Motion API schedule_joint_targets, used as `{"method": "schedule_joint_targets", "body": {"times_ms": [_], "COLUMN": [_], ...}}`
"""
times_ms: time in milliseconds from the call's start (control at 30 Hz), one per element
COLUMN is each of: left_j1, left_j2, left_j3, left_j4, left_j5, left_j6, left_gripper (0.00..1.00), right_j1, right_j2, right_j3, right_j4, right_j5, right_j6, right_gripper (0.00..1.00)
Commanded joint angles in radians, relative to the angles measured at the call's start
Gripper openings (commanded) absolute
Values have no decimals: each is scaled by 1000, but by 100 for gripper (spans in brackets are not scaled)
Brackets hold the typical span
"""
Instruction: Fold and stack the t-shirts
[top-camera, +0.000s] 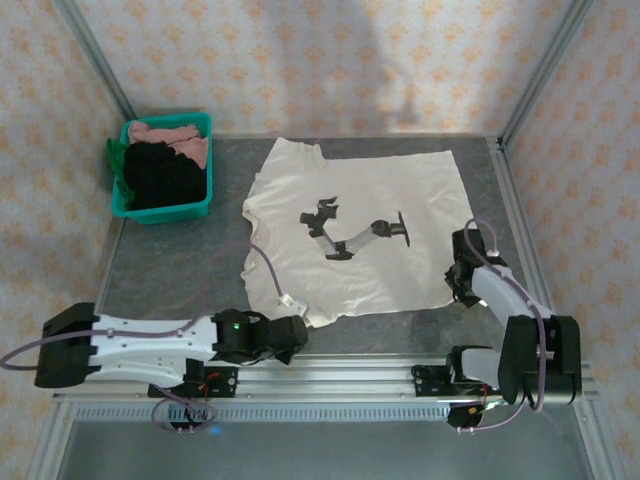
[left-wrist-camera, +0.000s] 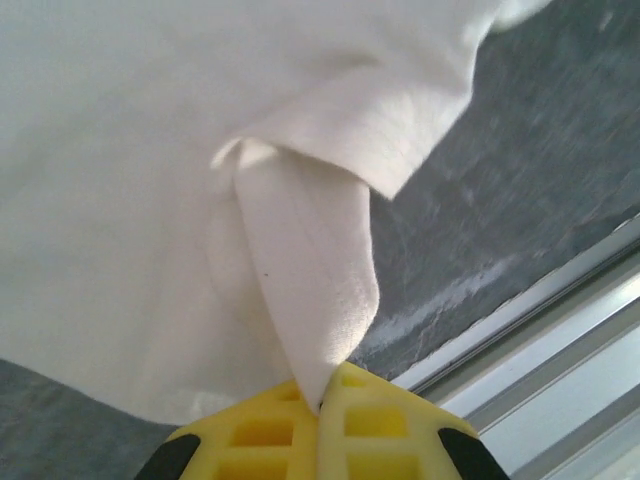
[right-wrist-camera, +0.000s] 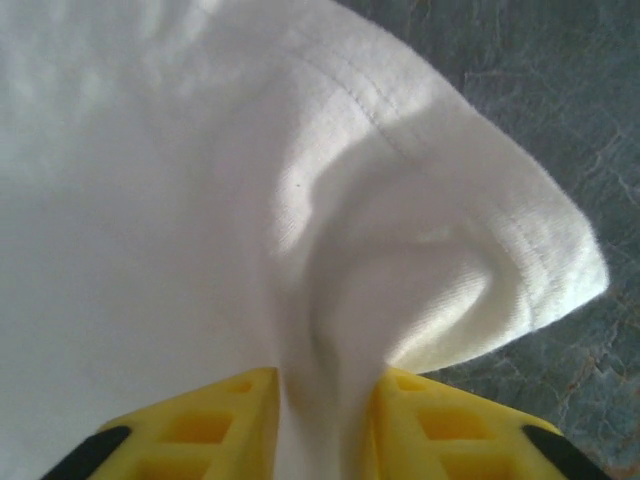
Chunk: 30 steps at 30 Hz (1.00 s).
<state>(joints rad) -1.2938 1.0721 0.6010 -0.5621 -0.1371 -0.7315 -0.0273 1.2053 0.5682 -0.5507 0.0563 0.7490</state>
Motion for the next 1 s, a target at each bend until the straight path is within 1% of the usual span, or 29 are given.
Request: {"method": "schedule_joint_targets", "body": {"times_ms": [0,100,200,300,400,467,500,567,633,667,800,867,967], "left_j1": [54,175,297,393,476,525,543,577,610,625,679,721,769], "left_j2": [-82,-116,-91,-18,70,127,152,204,252,276,333,343,351], "left_j3": [61,121,204,272,324,353,370,396,421,436,473,476,466], "left_j4": [-165,-177,-145,-95,-56,-35,-35,-27,-21,-22,-27,-19,1], "left_j5": [-166,-158,-149,-126,-95,-64,-54,-41,-17,-7,-12,15,64], "left_j6": [62,189,337,418,463,485,495,513,522,527,537,534,530], "left_gripper": [0,0,0,0,0,0,0,0,0,0,0,0,0], "right_j1": [-1,-2,-2,-2,-2,-2,-2,-2,-2,-2,-3,-3,-5], "right_j2": [-54,-49,-27,34,87,120,126,112,89,82,77,79,87], "right_j3": [47,90,149,197,241,275,278,259,218,192,146,131,108], "right_j4": [-48,-52,-58,-51,-37,-56,-66,-78,-79,-77,-104,-102,-78], "right_j5": [33,47,43,43,27,3,0,8,7,-7,9,-2,-55], "right_j6": [-27,-35,-52,-63,-78,-99,-105,-108,-104,-107,-104,-85,-60], "right_gripper": [23,20,19,19,16,16,20,32,48,53,64,65,66]}}
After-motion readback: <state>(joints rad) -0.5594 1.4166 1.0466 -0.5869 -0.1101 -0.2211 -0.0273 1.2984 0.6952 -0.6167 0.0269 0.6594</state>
